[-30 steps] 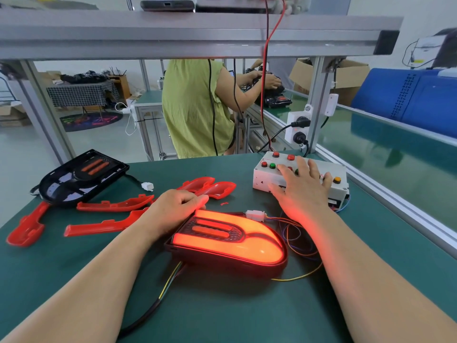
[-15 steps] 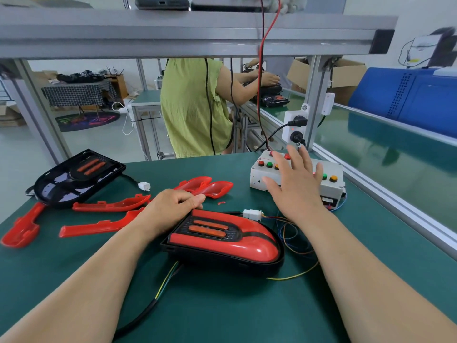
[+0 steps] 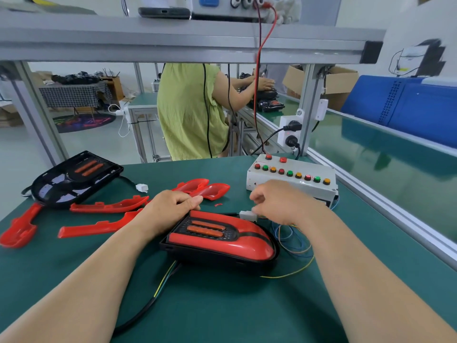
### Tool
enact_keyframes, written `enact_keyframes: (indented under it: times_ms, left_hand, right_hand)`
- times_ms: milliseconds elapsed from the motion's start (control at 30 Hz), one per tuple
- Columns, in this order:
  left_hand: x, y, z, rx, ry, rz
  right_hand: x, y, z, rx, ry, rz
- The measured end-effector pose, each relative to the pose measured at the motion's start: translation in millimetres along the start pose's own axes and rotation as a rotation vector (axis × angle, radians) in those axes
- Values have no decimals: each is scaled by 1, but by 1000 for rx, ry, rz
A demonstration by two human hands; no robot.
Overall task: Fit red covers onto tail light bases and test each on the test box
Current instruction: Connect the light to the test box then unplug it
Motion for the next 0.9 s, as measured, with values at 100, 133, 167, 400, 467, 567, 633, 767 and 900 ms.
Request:
enact_keyframes:
  times_ms: [100, 133, 167, 400, 467, 567, 633, 767, 900]
  left_hand:
    - [-2, 1, -1, -1, 2, -4]
    - [-2, 2, -1, -3, 3, -6]
    - [-3, 3, -1, -4, 4, -6]
    - [-5, 10, -5, 3, 7, 8]
    - [-5, 18, -8, 12, 49, 37]
    - [-5, 34, -11, 18, 121, 96]
    - [-7, 40, -12, 2, 132, 106]
    - [-12, 48, -7, 20, 65, 127]
    - [-13, 51, -6, 0, 63, 146]
  right_hand:
    - [3, 3, 9, -104, -30, 63]
    - [4, 3, 12, -111, -19, 73]
    - [5, 3, 15, -111, -7, 82]
    - [0, 6, 29, 87, 199, 34]
    - [-1, 7, 31, 206, 256, -7]
    - [0, 6, 34, 395, 302, -58]
    - [1, 5, 36, 450, 312, -65]
    - [2, 6, 37, 478, 266, -45]
    - [-2, 7, 29, 642, 219, -69]
Point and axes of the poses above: each hand's wrist, its own x-axis towards the middle knuckle, its own z-axis out of the palm, y = z × x, the point moved 1 cm from there along x, towards the middle knuckle, and after that the axes turned 5 degrees about x, right-handed, at the moved point
